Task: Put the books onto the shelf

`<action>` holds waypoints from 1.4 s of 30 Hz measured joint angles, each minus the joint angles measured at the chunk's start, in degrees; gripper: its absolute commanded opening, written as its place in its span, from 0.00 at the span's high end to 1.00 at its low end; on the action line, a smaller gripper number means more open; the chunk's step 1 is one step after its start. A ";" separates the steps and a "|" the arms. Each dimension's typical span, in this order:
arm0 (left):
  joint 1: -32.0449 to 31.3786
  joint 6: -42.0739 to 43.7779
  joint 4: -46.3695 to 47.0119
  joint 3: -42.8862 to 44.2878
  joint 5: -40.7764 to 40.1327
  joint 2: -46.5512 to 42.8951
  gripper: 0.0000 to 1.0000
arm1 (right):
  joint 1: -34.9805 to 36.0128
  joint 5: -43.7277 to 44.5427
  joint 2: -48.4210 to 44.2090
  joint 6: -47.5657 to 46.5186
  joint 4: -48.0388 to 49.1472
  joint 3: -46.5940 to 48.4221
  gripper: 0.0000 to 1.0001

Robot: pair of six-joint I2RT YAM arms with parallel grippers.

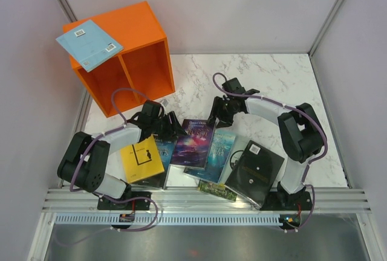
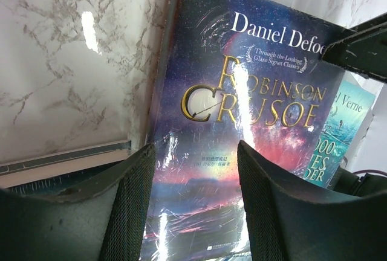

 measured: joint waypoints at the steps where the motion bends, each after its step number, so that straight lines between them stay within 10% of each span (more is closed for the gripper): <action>1: 0.00 0.00 0.00 0.00 0.02 0.00 0.39 | 0.15 -0.37 0.09 0.44 0.90 -0.04 0.44; 10: 0.33 -0.92 1.86 -1.53 0.48 -0.57 0.39 | 0.70 -5.81 0.09 8.02 15.91 -5.51 0.65; 15: 0.37 -1.49 2.27 -1.99 0.48 -1.07 0.39 | 2.34 -7.87 -0.24 10.43 21.46 -5.92 1.00; 32: 10.62 -1.25 -9.79 -0.26 6.75 -28.87 0.36 | -0.70 -12.09 -8.70 10.62 18.25 -2.08 1.00; 42: 11.67 -0.90 -11.15 0.46 12.57 -36.94 0.35 | -1.16 -22.40 -12.90 23.61 34.82 0.31 1.00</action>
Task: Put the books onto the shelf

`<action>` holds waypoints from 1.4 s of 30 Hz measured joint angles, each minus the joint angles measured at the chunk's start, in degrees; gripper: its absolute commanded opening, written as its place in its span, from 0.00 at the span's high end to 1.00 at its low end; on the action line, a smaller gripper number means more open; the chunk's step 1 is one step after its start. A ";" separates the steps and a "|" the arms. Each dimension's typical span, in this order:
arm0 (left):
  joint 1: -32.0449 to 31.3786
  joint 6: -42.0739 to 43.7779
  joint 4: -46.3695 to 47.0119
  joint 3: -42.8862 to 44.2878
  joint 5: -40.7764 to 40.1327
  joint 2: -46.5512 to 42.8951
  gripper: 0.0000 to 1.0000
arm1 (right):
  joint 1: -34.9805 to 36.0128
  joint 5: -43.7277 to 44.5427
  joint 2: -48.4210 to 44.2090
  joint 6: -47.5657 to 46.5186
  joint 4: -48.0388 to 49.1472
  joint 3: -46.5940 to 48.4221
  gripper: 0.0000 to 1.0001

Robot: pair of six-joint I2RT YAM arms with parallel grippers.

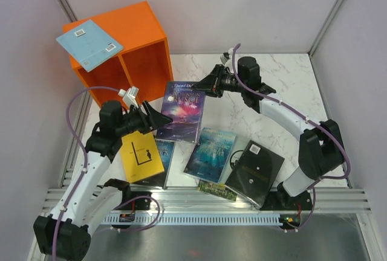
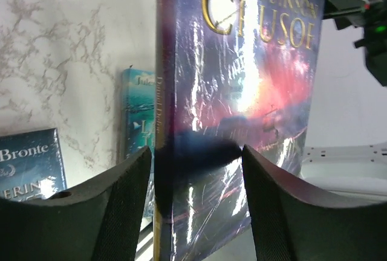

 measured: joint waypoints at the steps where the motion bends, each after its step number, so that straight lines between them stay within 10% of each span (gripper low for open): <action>1: 0.02 0.02 -0.24 0.59 0.66 -0.72 0.35 | 0.00 -0.57 0.00 1.31 2.05 -0.02 1.00; 17: 0.33 -4.31 -5.70 7.76 4.50 -10.01 0.67 | -0.48 -7.45 0.13 15.78 22.95 -1.40 1.00; 27: 0.48 -8.15 -2.84 8.68 10.36 -9.29 0.55 | -0.11 -7.30 3.26 23.74 33.38 -0.96 1.00; 34: 0.66 -13.55 -2.43 9.79 12.59 -6.91 0.98 | 0.02 -6.47 5.01 25.27 38.40 -0.35 1.00; 36: 0.59 -13.66 -2.89 11.39 12.72 -6.38 0.98 | -0.07 -6.49 5.01 25.62 38.84 0.17 0.69; 38: 0.52 -13.51 -5.29 13.77 11.93 -6.08 0.98 | 0.02 -6.23 4.98 26.64 38.18 0.87 0.15; 42: 0.55 -9.62 -15.50 22.71 6.08 -3.45 0.98 | 0.11 -6.08 4.48 25.46 32.92 2.23 0.02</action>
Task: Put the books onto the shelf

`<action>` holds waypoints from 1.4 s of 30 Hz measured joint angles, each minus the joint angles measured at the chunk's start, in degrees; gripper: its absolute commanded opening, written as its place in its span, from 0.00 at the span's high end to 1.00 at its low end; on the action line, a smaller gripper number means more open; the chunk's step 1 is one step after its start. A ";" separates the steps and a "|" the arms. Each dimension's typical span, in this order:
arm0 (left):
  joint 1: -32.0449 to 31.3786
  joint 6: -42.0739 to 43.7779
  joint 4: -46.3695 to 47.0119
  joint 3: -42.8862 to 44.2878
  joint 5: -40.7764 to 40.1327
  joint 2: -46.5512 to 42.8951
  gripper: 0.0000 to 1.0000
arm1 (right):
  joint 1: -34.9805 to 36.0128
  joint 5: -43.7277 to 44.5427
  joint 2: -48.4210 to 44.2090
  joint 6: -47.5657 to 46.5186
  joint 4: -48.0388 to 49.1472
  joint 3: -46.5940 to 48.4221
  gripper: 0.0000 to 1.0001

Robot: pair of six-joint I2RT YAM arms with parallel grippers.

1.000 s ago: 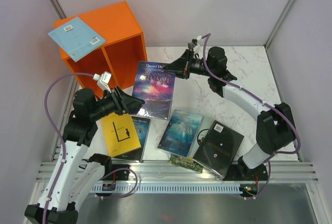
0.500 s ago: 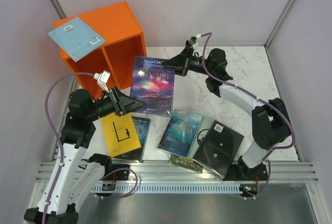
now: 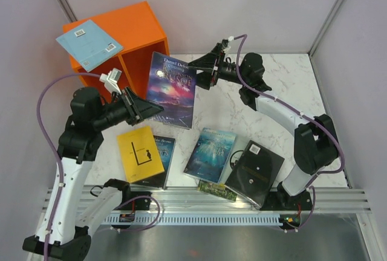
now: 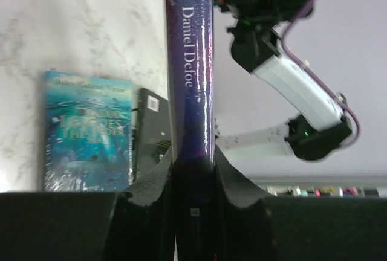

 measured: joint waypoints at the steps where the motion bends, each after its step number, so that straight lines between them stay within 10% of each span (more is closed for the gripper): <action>1: 0.11 1.18 -2.71 2.47 -1.79 1.09 0.98 | -0.02 0.00 -0.50 -0.70 -1.88 0.02 0.02; 15: 15.63 10.60 -17.90 42.47 -17.35 20.74 0.98 | -3.23 0.37 -10.32 -5.07 -9.86 -8.13 0.02; 25: 28.50 -0.09 -1.99 33.88 -19.74 24.13 0.98 | -3.15 0.37 -12.57 -5.29 -10.58 -13.07 0.02; 42: 32.98 -8.76 8.61 27.32 -23.41 29.62 0.97 | -3.08 0.07 -13.55 -5.20 -9.70 -14.91 0.02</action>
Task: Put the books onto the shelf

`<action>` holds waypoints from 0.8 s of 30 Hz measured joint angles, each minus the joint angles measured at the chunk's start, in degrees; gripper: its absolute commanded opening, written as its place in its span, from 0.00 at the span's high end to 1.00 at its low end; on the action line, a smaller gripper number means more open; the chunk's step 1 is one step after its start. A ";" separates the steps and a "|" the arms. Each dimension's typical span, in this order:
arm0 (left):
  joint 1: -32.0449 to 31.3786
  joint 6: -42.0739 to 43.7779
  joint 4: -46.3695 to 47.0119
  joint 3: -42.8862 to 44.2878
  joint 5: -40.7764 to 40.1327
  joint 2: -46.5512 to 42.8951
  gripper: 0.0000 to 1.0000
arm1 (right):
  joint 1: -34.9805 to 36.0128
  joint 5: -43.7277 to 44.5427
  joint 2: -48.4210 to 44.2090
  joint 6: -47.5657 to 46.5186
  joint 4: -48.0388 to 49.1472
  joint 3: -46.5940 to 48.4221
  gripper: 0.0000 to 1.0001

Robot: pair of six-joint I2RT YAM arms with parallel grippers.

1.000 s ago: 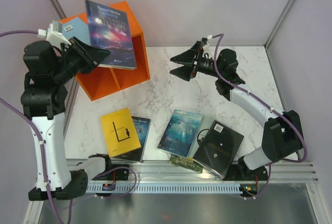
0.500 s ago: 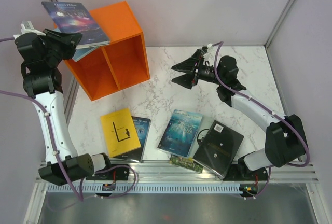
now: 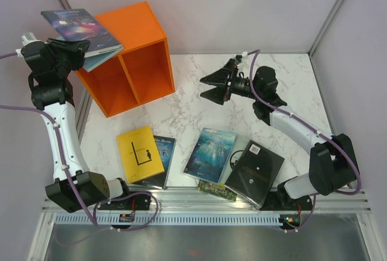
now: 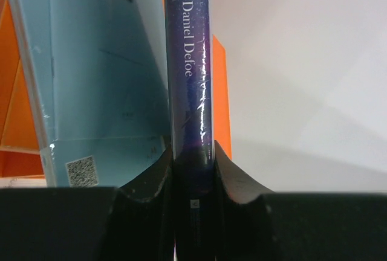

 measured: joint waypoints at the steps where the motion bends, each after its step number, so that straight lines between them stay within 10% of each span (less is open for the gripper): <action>1: 0.00 0.02 0.28 -0.98 -0.11 -0.31 0.96 | 0.04 -0.09 0.00 0.00 0.04 0.00 0.02; 10: -0.02 -1.01 3.74 -5.68 0.37 -1.90 0.84 | 0.92 -0.17 1.49 0.00 0.48 0.00 0.02; 16: -0.04 0.83 3.32 -6.25 -1.36 -2.38 0.33 | 1.07 -0.17 1.92 -0.02 0.48 0.00 0.02; 24: -0.11 6.51 -6.93 1.38 -4.48 1.49 0.20 | 1.09 -0.17 1.92 -0.13 0.35 0.00 0.02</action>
